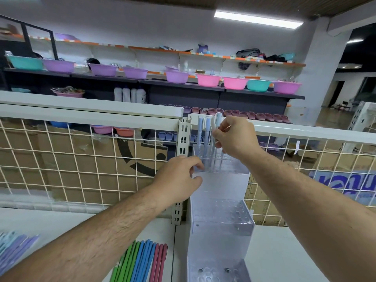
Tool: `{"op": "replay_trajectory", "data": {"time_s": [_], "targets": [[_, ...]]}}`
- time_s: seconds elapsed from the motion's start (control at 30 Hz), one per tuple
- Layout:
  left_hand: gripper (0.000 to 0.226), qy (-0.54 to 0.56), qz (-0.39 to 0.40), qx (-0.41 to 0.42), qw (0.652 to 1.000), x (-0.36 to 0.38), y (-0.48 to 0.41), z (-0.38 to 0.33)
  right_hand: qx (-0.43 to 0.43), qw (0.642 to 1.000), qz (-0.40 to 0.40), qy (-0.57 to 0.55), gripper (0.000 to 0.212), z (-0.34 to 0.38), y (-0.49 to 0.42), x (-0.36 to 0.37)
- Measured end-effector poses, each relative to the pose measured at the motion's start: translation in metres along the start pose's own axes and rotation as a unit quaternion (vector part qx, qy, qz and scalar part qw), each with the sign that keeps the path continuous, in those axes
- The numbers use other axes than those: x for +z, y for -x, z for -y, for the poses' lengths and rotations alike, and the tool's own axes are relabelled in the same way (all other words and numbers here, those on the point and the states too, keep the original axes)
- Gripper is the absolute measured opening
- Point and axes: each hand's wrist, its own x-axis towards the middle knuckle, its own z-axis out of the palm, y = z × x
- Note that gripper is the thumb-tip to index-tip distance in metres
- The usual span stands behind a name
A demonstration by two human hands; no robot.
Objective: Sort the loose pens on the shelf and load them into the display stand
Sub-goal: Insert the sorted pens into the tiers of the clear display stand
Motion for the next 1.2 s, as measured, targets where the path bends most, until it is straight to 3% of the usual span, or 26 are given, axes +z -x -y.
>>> {"op": "replay_trajectory", "data": {"time_s": [0.47,0.63,0.77,0.97,1.2], "targets": [[0.024,0.007,0.020,-0.002,1.000,0.000,-0.002,0.004,0.021,0.997,0.037,0.059,0.018,-0.005,0.014,0.003],[0.033,0.011,0.034,0.003,0.999,-0.001,0.002,0.008,0.038,0.997,0.006,0.072,0.017,-0.007,0.031,0.004],[0.038,0.017,0.036,0.008,0.999,0.002,0.007,0.014,0.031,0.995,-0.016,0.092,0.005,-0.007,0.057,0.007],[0.044,0.007,0.060,0.017,0.998,0.009,0.025,0.023,0.028,0.987,0.039,0.152,0.036,-0.016,0.104,0.021],[0.043,-0.012,0.068,0.002,0.998,0.001,0.062,0.028,0.013,0.985,0.090,0.150,0.045,-0.022,0.143,0.034]]}}
